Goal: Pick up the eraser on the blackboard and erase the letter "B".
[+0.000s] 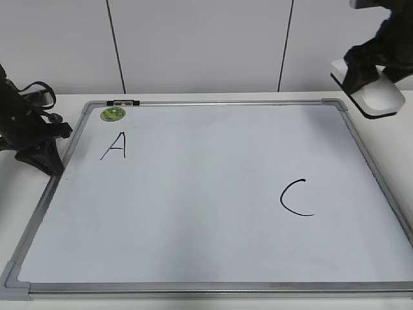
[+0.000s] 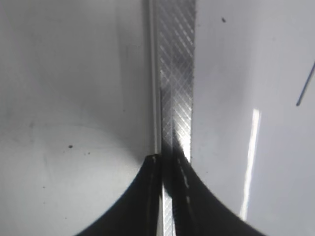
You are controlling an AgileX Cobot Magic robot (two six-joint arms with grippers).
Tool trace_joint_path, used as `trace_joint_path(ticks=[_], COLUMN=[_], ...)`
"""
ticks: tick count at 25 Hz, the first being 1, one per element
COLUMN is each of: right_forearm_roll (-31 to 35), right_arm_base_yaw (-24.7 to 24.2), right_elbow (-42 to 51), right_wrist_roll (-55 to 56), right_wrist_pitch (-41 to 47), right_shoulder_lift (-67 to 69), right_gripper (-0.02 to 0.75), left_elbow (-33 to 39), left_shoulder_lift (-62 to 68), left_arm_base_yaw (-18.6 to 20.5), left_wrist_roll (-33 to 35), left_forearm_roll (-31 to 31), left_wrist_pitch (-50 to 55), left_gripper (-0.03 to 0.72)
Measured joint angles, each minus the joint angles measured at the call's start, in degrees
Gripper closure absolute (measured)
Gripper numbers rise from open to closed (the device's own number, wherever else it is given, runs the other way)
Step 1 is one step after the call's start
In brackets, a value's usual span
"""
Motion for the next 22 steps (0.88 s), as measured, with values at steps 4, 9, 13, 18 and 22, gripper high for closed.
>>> trace_joint_path(ticks=[4, 9, 13, 18, 22], right_forearm_roll=[2.7, 4.6, 5.8, 6.3, 6.3], right_arm_base_yaw=[-3.2, -4.3, -4.3, -4.3, -4.3], right_elbow=[11.2, 20.2, 23.1, 23.3, 23.4], right_wrist_roll=[0.1, 0.4, 0.7, 0.7, 0.7], right_wrist_pitch=[-6.4, -11.7, -15.6, -20.5, -23.3], right_shoulder_lift=[-6.2, -7.2, -6.6, -3.3, 0.0], right_gripper=[0.200, 0.200, 0.200, 0.200, 0.200], left_elbow=[0.0, 0.0, 0.0, 0.0, 0.0], left_shoulder_lift=[0.0, 0.0, 0.0, 0.0, 0.0], left_arm_base_yaw=[0.0, 0.0, 0.0, 0.0, 0.0], left_wrist_roll=[0.0, 0.0, 0.0, 0.0, 0.0], left_forearm_roll=[-0.2, -0.2, -0.3, -0.3, -0.3], left_wrist_pitch=[0.0, 0.0, 0.0, 0.1, 0.1], left_gripper=[0.650, 0.650, 0.650, 0.650, 0.650])
